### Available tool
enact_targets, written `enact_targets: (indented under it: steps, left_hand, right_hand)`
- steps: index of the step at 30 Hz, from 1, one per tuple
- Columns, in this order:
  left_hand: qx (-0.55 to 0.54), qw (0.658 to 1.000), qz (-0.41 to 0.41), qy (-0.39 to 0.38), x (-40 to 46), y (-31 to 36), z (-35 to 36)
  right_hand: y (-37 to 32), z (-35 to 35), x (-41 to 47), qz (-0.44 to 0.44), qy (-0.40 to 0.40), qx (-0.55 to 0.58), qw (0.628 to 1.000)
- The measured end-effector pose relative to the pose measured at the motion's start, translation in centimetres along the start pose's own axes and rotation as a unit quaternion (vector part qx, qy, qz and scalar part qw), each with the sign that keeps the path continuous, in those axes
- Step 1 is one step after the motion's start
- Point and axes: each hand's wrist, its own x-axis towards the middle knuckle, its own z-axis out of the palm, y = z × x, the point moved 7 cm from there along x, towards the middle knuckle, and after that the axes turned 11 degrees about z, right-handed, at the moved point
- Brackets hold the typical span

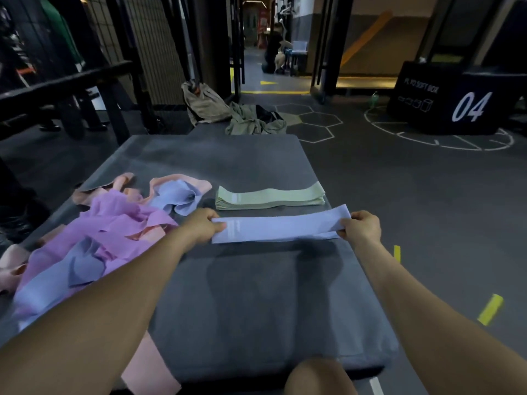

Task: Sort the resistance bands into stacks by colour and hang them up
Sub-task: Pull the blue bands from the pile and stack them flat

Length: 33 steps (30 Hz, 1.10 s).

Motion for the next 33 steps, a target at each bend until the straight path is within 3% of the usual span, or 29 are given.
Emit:
enact_targets:
  steps: [3,6,13,17,28,31,33]
  left_hand:
    - [-0.143,0.986,-0.044,0.080,1.4,-1.3,0.4]
    - [-0.150,0.978,-0.053,0.136,2.7,-2.2,0.6]
    - [-0.024,0.983,-0.058,0.170,3.0,-2.6,1.2]
    - [0.020,0.987,-0.053,0.150,3.2,-2.9,1.7]
    - [0.044,0.987,-0.050,0.148,3.1,-3.6,2.1]
    - [0.085,0.985,-0.027,0.149,3.0,-3.5,2.2]
    - [0.120,0.980,0.034,0.156,3.0,-2.4,2.2]
  right_hand:
    - [0.1,0.6,1.3,-0.009,0.006,-0.030,0.999]
    - [0.1,1.1,2.4,-0.026,0.014,-0.069,0.997]
    - [0.6,1.7,3.4,-0.064,0.042,-0.152,0.985]
    - [0.8,2.0,3.6,-0.075,0.042,-0.174,0.981]
    - [1.0,2.2,3.5,-0.091,0.037,-0.195,0.976]
    - [0.7,2.4,3.6,-0.143,0.054,-0.235,0.960]
    - [0.0,3.4,3.0,-0.218,0.034,-0.298,0.929]
